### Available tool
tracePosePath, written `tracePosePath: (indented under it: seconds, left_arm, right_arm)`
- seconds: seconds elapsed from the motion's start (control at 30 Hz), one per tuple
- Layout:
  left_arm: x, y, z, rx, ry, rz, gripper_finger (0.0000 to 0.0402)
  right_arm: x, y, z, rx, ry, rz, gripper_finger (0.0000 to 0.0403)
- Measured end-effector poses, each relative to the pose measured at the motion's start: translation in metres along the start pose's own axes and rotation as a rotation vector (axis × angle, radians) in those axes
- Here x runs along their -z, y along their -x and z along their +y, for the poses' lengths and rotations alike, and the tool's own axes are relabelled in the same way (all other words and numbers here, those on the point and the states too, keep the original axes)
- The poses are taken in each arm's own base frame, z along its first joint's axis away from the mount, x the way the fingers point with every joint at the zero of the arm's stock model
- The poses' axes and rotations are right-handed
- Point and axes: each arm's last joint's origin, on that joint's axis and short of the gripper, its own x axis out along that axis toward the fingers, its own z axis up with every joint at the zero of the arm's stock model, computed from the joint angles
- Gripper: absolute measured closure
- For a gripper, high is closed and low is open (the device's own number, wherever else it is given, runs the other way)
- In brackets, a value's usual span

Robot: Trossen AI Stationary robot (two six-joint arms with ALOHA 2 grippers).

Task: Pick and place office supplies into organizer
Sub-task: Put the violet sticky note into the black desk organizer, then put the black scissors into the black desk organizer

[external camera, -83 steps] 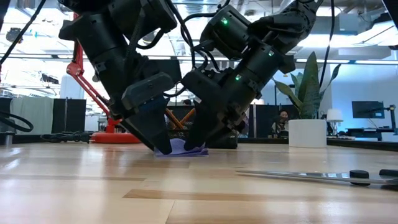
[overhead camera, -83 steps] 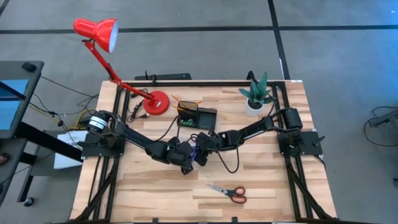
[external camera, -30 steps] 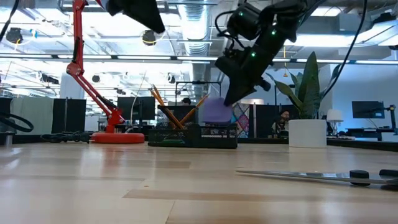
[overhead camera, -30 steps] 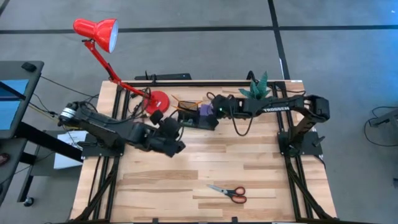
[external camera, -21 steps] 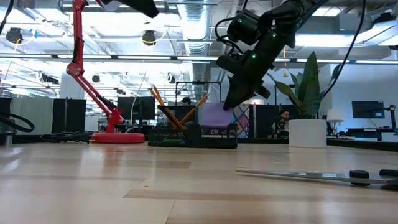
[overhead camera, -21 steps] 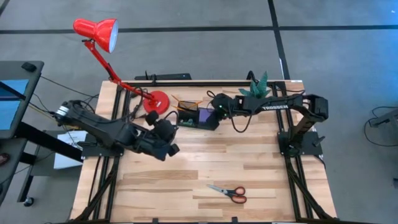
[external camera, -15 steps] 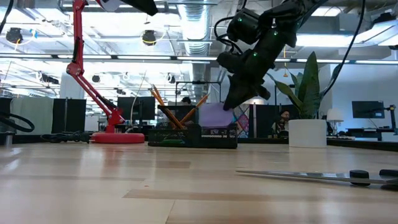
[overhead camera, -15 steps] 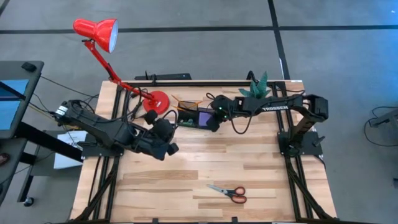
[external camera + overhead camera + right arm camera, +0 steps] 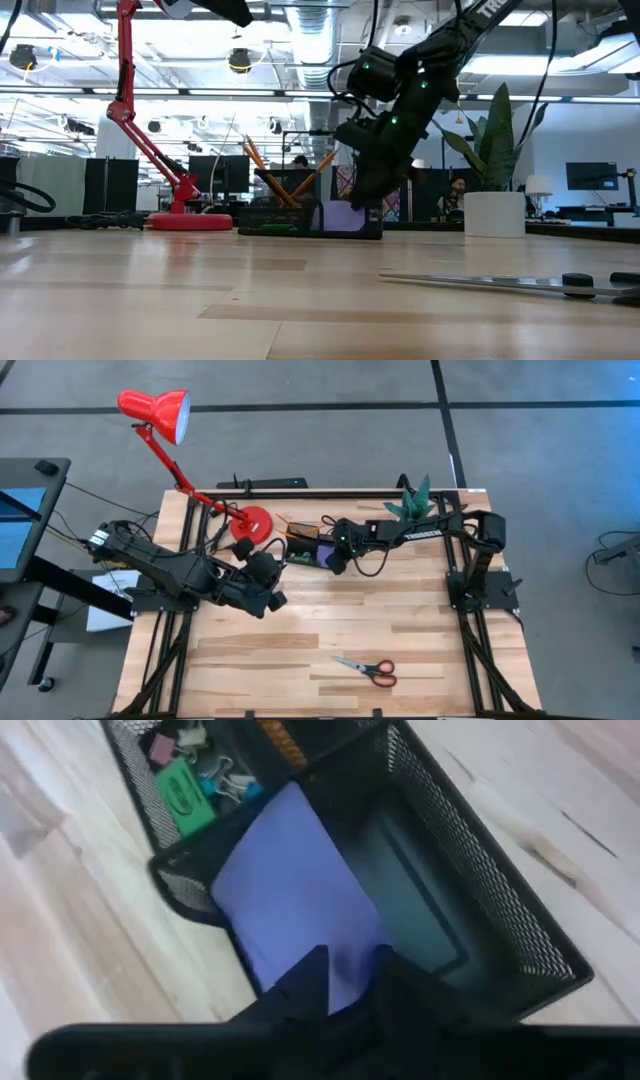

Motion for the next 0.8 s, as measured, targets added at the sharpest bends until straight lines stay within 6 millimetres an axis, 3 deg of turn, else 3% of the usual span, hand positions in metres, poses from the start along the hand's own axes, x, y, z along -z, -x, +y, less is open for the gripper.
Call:
tracePosePath:
  seconds: [0.43,0.6,0.8]
  left_arm:
    - [0.000,0.000,0.000,0.000,-0.005,0.001,0.0365]
    - [0.000,0.000,0.000,-0.001,-0.007,0.003,0.0365]
    - [0.001,0.000,0.000,-0.003,-0.011,0.006,0.0365]
  right_arm:
    - [-0.001,0.007,-0.003,0.025,0.040,0.028,0.0233]
    - [-0.007,0.035,-0.004,0.073,0.037,0.110,0.0235]
    - [-0.026,0.093,0.013,0.028,0.074,-0.031,0.0266]
